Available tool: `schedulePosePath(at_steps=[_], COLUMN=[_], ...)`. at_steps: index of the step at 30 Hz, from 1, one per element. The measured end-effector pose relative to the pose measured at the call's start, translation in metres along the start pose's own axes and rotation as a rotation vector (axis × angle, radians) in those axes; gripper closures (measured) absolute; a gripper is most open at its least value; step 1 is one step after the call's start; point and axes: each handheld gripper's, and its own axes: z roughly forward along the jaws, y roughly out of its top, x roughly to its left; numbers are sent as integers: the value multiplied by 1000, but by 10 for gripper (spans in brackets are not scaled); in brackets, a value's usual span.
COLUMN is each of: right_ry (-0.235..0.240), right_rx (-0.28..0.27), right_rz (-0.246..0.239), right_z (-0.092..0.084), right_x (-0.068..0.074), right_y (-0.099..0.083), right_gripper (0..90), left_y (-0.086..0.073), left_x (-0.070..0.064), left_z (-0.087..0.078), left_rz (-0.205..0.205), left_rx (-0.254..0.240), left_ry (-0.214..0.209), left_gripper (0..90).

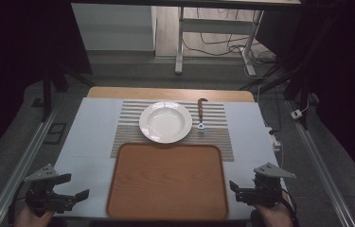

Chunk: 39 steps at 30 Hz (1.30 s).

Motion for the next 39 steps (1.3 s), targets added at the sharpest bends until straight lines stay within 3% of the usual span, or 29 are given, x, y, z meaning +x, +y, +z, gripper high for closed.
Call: schedulePosePath(at_steps=[7,27,39], right_ry=[30,72,86], right_rx=[1,47,50], right_rz=[24,1,-20], right_z=[1,4,4], right_x=[-3,-2,1], right_y=[1,2,4], right_gripper=[0,0,0], left_y=[-1,2,3], left_x=[-1,-5,-4], left_z=[0,4,5], left_rz=[-16,15,13], left_rx=[17,50,50], left_ry=[-7,33,32], left_gripper=[0,0,0])
